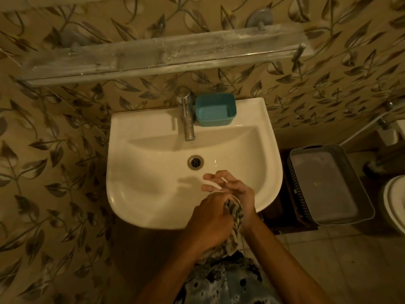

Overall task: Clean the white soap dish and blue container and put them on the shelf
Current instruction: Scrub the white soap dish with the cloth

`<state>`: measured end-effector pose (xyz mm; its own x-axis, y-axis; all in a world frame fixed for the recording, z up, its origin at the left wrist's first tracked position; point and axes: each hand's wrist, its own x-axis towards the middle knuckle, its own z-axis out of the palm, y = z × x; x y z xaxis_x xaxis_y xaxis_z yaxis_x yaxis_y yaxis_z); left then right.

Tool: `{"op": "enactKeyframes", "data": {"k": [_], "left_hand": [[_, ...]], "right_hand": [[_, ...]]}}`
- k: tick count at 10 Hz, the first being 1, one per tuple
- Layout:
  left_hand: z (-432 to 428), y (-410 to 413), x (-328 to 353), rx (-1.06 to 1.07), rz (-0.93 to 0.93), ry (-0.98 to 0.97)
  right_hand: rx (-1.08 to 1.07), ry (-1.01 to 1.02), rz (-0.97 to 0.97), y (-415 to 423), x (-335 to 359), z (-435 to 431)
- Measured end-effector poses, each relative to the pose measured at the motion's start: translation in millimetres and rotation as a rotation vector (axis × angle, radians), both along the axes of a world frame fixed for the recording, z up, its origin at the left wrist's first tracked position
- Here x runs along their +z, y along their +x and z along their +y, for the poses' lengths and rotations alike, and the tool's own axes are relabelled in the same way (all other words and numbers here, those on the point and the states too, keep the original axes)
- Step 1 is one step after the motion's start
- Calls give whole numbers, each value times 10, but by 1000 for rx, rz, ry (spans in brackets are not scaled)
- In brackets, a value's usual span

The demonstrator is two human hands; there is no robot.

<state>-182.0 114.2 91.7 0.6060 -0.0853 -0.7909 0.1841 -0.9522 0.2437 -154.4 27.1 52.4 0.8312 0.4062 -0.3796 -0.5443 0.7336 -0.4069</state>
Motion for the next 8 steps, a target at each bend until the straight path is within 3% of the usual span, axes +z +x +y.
{"op": "enactKeyframes", "data": {"k": [1,2,3,4,6,7,8], "left_hand": [[48,33,653,166,-309,-439],[28,223,594,268,-510,-475],[153,494,510,366,-578,-531],[195,688,542,268,-593,-585],[97,531,580,-137,-610,-403],[175,484,605,-262,-530,-337],[237,553,668,-383,-334,-312]], "right_hand": [[-80,-67,186,118,67,-42],[-15,-27,221,181,111,12],[34,-21,166,149,132,72],[20,-59,142,216,203,49],[-17,-173,128,434,230,-177],[-26,-238,110,478,221,-258],[22,-248,52,438,192,-233]]}}
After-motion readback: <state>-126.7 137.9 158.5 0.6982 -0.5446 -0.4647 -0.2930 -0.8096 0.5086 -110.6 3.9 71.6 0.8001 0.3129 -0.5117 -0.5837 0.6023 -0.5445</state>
